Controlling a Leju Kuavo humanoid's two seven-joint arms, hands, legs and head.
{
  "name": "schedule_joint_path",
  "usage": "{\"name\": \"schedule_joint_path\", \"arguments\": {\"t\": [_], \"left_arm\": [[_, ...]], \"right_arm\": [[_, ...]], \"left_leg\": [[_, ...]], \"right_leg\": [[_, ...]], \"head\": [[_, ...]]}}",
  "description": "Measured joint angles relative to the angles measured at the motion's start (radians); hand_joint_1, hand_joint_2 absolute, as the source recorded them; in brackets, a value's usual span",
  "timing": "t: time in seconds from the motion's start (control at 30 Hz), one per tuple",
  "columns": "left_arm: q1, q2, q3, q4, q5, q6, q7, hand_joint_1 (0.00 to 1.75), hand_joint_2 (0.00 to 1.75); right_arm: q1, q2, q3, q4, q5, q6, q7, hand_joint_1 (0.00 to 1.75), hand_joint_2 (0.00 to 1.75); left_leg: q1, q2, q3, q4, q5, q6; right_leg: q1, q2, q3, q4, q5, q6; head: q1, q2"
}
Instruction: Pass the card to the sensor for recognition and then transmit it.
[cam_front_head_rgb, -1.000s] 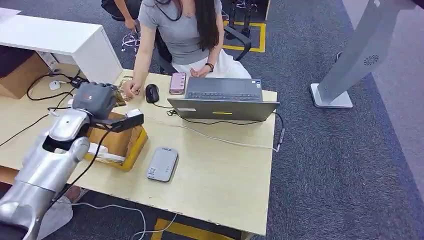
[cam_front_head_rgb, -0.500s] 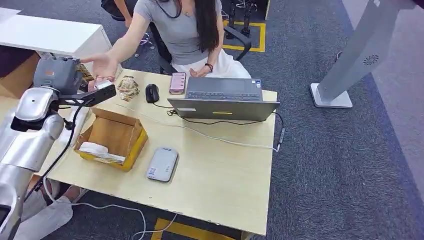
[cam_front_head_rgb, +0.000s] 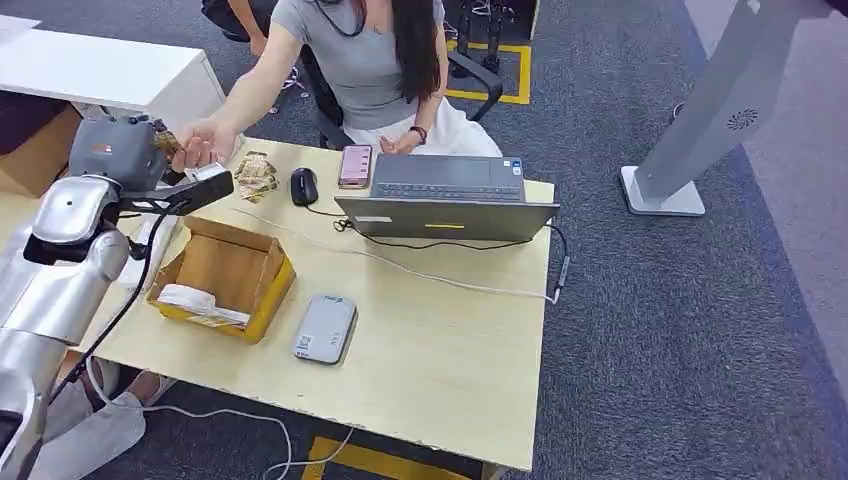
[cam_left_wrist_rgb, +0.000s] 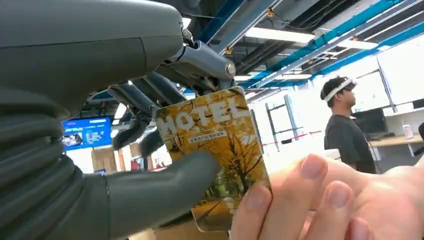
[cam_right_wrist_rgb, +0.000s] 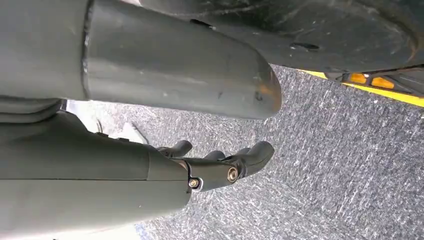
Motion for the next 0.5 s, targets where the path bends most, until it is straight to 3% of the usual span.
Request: {"name": "schedule_joint_path", "arguments": {"t": [0.1,0.23,0.5], "left_arm": [[0.017,-0.002,0.0,-0.018,0.008,0.002,-0.01,0.0,1.75],[0.091,-0.022,0.01,-0.1,0.103,0.031,-0.052,0.0,1.75],[0.364,-0.092,0.042,-0.425,0.202,0.088,-0.116,0.0,1.75]], "right_arm": [[0.0,0.0,0.0,0.0,0.001,0.0,-0.002,0.0,0.0],[0.0,0.0,0.0,0.0,0.001,0.0,-0.002,0.0,0.0],[0.0,0.003,0.0,0.002,-0.017,-0.022,0.025,0.0,0.0]], "left_leg": [[0.0,0.0,0.0,0.0,0.0,0.0],[-0.001,0.0,0.0,0.0,0.0,0.0],[-0.001,0.001,0.0,0.0,-0.002,0.001]], "right_leg": [[0.0,0.0,0.0,0.0,0.0,0.0],[-0.001,0.0,0.0,0.0,0.0,0.0],[-0.001,0.001,0.0,-0.001,0.0,0.001]], "head": [[0.0,0.0],[0.0,0.0],[0.0,0.0]]}}
